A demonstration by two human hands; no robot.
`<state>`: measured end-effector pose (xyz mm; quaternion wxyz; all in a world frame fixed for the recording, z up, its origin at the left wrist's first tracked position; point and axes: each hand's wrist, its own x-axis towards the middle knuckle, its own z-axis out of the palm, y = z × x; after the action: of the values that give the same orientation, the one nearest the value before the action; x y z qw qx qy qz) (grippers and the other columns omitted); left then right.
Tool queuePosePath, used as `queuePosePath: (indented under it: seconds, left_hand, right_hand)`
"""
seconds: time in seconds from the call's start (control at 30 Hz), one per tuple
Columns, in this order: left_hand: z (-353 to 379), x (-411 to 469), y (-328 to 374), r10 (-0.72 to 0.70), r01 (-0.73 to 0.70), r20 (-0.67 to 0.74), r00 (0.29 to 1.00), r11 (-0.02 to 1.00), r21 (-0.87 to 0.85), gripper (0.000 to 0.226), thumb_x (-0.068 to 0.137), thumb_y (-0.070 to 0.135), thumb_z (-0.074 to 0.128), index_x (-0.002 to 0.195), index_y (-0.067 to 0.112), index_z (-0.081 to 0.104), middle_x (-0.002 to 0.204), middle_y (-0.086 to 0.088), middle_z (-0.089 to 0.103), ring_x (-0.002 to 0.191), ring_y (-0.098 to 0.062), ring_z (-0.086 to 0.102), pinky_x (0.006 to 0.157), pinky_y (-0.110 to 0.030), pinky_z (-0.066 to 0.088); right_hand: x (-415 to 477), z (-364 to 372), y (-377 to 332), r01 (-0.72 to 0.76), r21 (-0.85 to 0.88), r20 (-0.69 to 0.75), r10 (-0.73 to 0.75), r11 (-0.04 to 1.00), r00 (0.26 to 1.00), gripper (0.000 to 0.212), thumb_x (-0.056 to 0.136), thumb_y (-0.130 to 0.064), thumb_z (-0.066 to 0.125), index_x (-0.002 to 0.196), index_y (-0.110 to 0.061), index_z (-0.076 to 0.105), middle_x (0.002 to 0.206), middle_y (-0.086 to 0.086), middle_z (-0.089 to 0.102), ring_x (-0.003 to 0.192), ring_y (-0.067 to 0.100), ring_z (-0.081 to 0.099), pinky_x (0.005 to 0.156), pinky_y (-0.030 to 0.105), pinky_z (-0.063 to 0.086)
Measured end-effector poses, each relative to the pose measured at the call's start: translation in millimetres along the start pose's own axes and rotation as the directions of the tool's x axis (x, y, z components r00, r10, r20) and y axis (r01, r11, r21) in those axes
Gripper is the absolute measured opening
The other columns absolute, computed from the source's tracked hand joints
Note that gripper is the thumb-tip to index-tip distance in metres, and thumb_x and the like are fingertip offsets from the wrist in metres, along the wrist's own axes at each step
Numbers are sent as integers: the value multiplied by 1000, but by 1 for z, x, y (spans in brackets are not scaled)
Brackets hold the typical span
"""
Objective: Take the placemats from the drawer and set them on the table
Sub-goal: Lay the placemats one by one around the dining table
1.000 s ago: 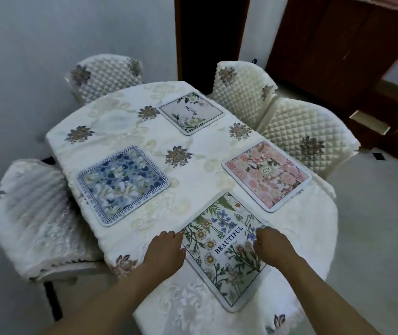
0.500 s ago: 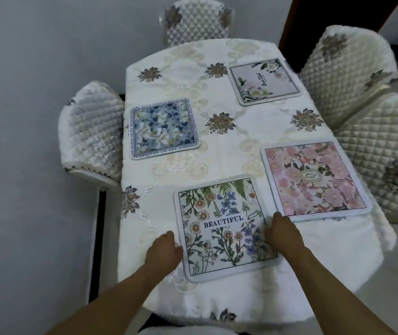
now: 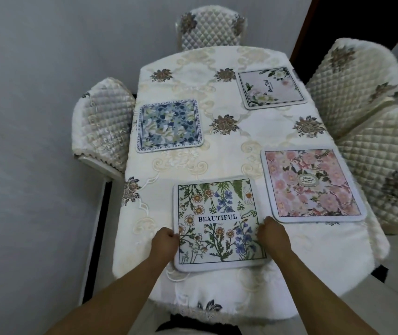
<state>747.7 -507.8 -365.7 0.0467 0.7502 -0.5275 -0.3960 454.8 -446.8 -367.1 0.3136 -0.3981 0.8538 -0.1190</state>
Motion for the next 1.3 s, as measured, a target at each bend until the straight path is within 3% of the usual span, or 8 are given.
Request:
queuePosePath:
  seconds: [0.1, 0.23, 0.33, 0.57, 0.67, 0.9, 1.0, 1.3]
  left_hand:
    - [-8, -14, 6, 116, -116, -16, 993, 993, -26, 9, 89, 18, 60, 82, 15, 59, 81, 1, 61, 83, -22, 59, 68, -28, 39]
    - [-28, -34, 17, 277, -277, -17, 961, 958, -68, 9, 93, 17, 56, 88, 9, 56, 76, 2, 63, 66, -10, 60, 52, -17, 37]
    - [-46, -51, 24, 367, -370, -49, 929, 922, -110, 9, 94, 17, 55, 89, 9, 56, 78, -1, 64, 66, -10, 61, 54, -21, 40]
    - [-68, -87, 38, 464, -460, -26, 885, 866, -196, 11, 90, 23, 61, 84, 14, 58, 78, -2, 66, 73, -18, 62, 65, -35, 48]
    - [-61, -108, 52, 509, -503, -23, 860, 841, -201, 12, 90, 22, 62, 86, 11, 59, 79, -1, 66, 72, -15, 61, 60, -30, 44]
    - [-26, -173, 100, 613, -593, 72, 787, 783, -186, 15, 92, 22, 59, 83, 10, 59, 80, -6, 69, 74, -21, 65, 60, -31, 46]
    - [0, -198, 131, 643, -623, 77, 762, 760, -186, 14, 91, 20, 61, 82, 9, 60, 80, -9, 69, 75, -24, 65, 64, -33, 46]
    - [154, -315, 247, 687, -652, 169, 707, 725, -222, 10, 90, 20, 60, 86, 11, 63, 82, -6, 71, 74, -23, 67, 62, -33, 49]
  right_hand:
    - [-10, -4, -2, 54, -14, -47, -55, 998, 997, 9, 95, -14, 44, 86, -12, 45, 95, 17, 65, 89, 34, 63, 67, 31, 41]
    - [-38, -16, -2, 134, -18, -143, -135, 991, 981, 15, 98, -20, 42, 84, -15, 44, 85, 10, 60, 83, 33, 61, 62, 31, 35]
    - [-65, -29, 5, 157, -3, -206, -155, 988, 966, 18, 99, -23, 42, 84, -14, 47, 79, 6, 56, 78, 32, 59, 60, 33, 35]
    - [-148, -68, 31, 105, 228, -377, -12, 968, 926, 34, 97, -24, 48, 66, -19, 35, 60, 0, 49, 58, 17, 46, 52, 31, 32]
    - [-179, -83, 47, 80, 275, -444, 53, 958, 894, 34, 98, -27, 47, 67, -18, 37, 61, 0, 50, 59, 16, 46, 51, 27, 31]
    - [-230, -136, 109, 60, 306, -521, 114, 950, 846, 25, 98, -28, 50, 75, -17, 47, 73, 3, 59, 68, 23, 56, 57, 32, 40]
    - [-237, -165, 145, 55, 328, -539, 139, 943, 831, 23, 98, -27, 50, 81, -11, 52, 75, 3, 60, 68, 20, 55, 53, 28, 36]
    - [-261, -283, 326, -28, 412, -569, 281, 911, 773, 28, 96, -28, 48, 79, -6, 51, 72, 6, 61, 68, 22, 57, 55, 28, 39]
